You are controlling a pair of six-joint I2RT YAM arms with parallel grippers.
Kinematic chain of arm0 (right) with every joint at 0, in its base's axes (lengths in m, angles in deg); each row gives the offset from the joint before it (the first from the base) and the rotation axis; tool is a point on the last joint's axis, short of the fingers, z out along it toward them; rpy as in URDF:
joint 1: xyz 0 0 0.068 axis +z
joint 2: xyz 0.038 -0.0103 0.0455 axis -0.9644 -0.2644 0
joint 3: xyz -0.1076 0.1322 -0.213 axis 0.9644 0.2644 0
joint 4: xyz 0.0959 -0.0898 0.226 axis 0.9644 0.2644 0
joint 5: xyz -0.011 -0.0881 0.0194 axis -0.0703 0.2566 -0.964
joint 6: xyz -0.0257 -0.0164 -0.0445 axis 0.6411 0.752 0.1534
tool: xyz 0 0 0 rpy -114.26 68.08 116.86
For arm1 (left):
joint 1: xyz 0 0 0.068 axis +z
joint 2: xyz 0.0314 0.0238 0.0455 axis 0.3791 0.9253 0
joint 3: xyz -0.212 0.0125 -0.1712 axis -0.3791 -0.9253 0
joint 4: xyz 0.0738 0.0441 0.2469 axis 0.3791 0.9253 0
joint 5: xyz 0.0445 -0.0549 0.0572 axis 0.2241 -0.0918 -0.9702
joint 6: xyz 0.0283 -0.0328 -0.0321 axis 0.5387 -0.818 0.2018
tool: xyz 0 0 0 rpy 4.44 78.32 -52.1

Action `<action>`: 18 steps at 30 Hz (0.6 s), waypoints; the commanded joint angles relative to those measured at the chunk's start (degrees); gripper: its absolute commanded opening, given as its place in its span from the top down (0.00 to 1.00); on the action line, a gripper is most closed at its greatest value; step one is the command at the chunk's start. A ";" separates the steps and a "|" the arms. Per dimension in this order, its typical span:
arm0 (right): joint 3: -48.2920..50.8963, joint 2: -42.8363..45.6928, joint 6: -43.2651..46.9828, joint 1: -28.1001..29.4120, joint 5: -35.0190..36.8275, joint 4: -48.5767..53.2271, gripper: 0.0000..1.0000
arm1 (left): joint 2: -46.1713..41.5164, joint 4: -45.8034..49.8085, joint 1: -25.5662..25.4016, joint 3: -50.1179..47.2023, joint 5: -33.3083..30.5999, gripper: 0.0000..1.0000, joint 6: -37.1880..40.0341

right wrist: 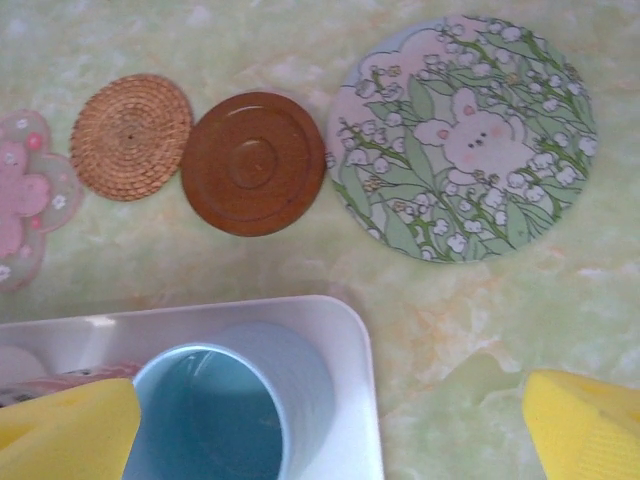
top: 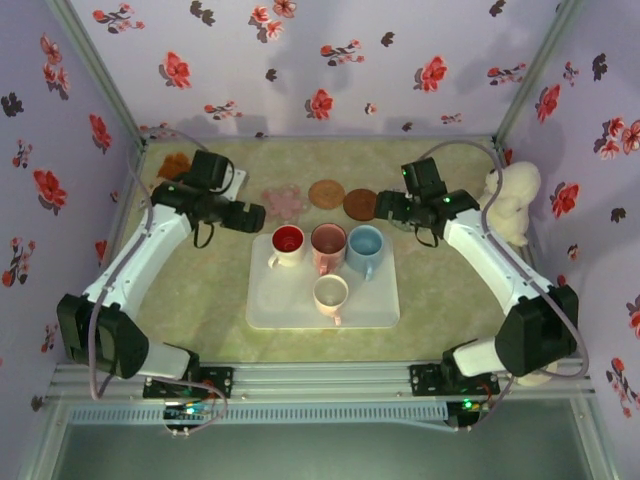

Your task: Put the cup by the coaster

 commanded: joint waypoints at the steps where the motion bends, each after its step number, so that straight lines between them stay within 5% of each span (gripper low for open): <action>1: 2.75 2.69 -1.94 -1.51 2.90 -2.59 0.01 | -2.16 -5.80 -2.58 -2.84 2.39 0.01 -4.52; 18: 7.05 5.41 -3.40 -5.69 4.44 -3.47 0.01 | -9.31 -13.41 -14.36 -19.14 -2.18 0.01 -4.23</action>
